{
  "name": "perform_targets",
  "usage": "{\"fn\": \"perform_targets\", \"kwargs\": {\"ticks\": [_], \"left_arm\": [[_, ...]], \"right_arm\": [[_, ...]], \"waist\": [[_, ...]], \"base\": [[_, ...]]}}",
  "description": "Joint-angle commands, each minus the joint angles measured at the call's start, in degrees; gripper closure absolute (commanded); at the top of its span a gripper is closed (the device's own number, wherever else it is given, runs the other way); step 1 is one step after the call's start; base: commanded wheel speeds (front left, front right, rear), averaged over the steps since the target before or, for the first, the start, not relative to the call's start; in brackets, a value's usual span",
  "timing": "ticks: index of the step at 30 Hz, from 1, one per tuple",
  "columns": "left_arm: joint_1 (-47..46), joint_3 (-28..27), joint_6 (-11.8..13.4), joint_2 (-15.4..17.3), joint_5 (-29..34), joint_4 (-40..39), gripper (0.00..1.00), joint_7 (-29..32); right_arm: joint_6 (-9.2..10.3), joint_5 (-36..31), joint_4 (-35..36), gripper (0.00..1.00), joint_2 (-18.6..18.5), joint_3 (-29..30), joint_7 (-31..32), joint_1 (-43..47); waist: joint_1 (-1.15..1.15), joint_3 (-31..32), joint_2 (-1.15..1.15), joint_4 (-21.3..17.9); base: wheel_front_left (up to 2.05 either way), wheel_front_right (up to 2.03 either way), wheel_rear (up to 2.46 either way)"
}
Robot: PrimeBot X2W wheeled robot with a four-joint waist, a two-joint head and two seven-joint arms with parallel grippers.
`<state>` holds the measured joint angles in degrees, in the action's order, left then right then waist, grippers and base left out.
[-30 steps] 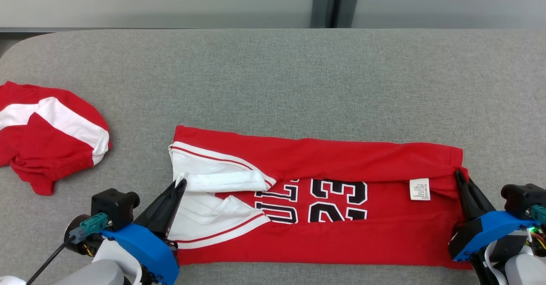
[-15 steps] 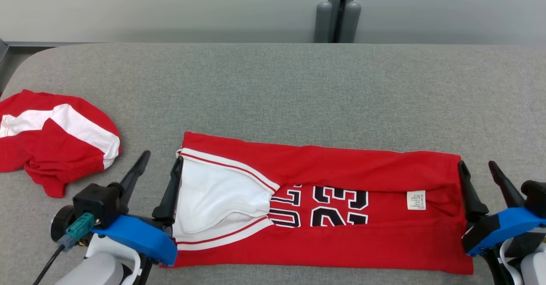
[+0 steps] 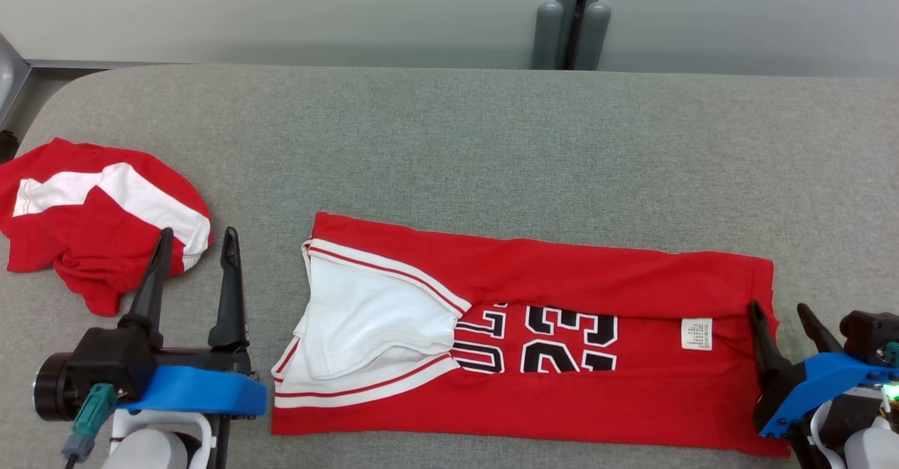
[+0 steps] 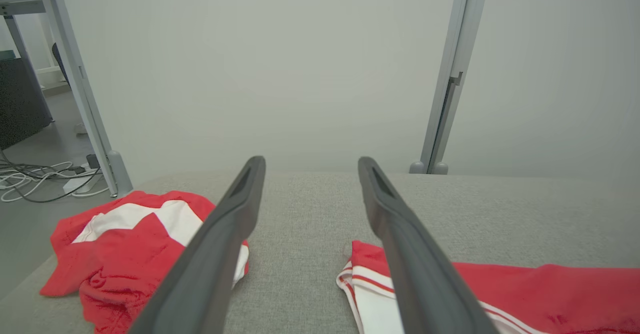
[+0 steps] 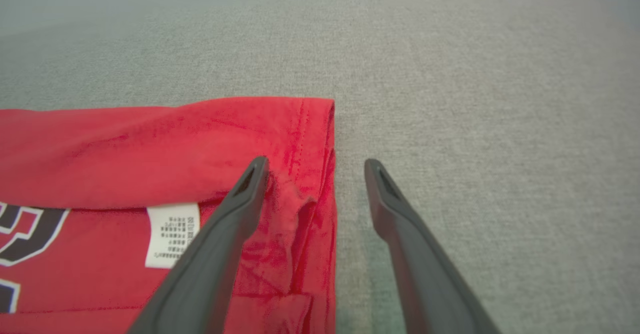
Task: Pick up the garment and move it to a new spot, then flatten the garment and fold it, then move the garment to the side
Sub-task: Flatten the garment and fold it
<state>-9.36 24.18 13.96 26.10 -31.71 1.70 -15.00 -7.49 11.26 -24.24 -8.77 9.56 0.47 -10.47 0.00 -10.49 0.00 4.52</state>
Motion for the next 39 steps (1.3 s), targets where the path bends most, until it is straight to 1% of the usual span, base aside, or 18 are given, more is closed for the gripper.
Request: {"fn": "perform_targets", "kwargs": {"ticks": [1,7,11,15,16,17,18,19,22,25,29,35,39], "left_arm": [[1.1,-1.9,-0.8,-1.1,1.6,-0.2,0.00,-0.2],[4.9,-11.7,-3.7,-7.7,8.1,0.1,0.00,-0.2],[6.2,-15.9,-6.3,-11.3,12.2,0.7,0.00,-0.2],[6.9,-19.3,-8.8,-14.1,15.9,1.6,0.00,-0.2],[7.0,-19.8,-9.4,-14.6,16.7,1.9,0.00,-0.2],[7.1,-20.3,-9.9,-14.9,17.9,2.2,0.00,-0.2],[7.2,-20.8,-10.4,-15.2,18.8,2.5,0.00,-0.2],[7.4,-21.3,-10.8,-15.7,19.3,2.8,0.00,-0.2],[7.7,-22.9,-12.0,-16.9,21.0,3.3,0.00,-0.2],[7.8,-24.3,-13.0,-17.9,22.4,3.6,0.00,-0.2],[8.1,-25.6,-14.1,-18.8,23.9,3.9,0.00,-0.2],[8.3,-27.2,-15.7,-19.9,25.4,4.3,0.00,-0.2],[8.5,-28.1,-16.3,-20.3,26.3,4.2,0.00,-0.2]], "right_arm": [[-0.01,-0.5,-1.0,0.00,0.2,0.2,0.4,-0.9],[-0.01,-0.9,-4.9,0.00,1.5,0.9,0.8,-0.8],[-0.01,-0.7,-6.1,0.00,2.6,0.6,0.8,0.7],[-0.01,-0.2,-6.9,0.00,3.5,-0.2,1.3,2.0],[-0.01,0.0,-7.2,0.24,3.8,-0.6,1.8,2.4],[-0.02,0.1,-7.3,0.64,4.0,-0.9,2.0,2.6],[-0.02,0.2,-7.1,0.87,4.1,-1.1,1.8,2.7],[-0.02,0.3,-7.0,1.00,4.2,-1.2,1.6,2.8],[-0.01,0.8,-5.9,1.00,4.1,-1.2,0.7,2.2],[0.00,1.0,-5.0,1.00,2.9,-0.2,0.0,1.7],[0.04,1.0,-4.2,1.00,0.4,2.3,-0.5,1.5],[0.03,0.5,-2.1,1.00,-3.6,7.7,-0.4,2.3],[0.03,-0.1,0.3,1.00,-4.3,9.0,0.6,2.6]], "waist": [[0.00,-0.1,0.00,0.1],[0.00,-0.1,0.00,0.1],[0.00,0.0,0.00,0.2],[0.00,0.1,0.00,0.2],[0.00,0.2,0.00,0.1],[0.00,0.3,0.00,0.0],[0.00,0.4,0.00,0.0],[0.00,0.5,0.00,-0.1],[0.00,0.8,0.00,-0.3],[0.00,0.9,0.00,-0.5],[0.00,1.2,0.00,-0.5],[0.00,1.3,0.00,-0.7],[0.00,1.4,0.00,-1.0]], "base": [[0.00,0.00,0.00],[0.00,0.00,0.00],[0.00,0.00,0.00],[0.00,0.00,0.00],[0.00,0.00,0.00],[0.00,0.00,0.00],[0.00,0.00,0.00],[0.00,0.00,0.00],[0.00,0.00,0.00],[0.00,0.00,0.00],[0.00,0.00,0.00],[0.00,0.00,0.00],[0.00,0.00,0.00]]}}
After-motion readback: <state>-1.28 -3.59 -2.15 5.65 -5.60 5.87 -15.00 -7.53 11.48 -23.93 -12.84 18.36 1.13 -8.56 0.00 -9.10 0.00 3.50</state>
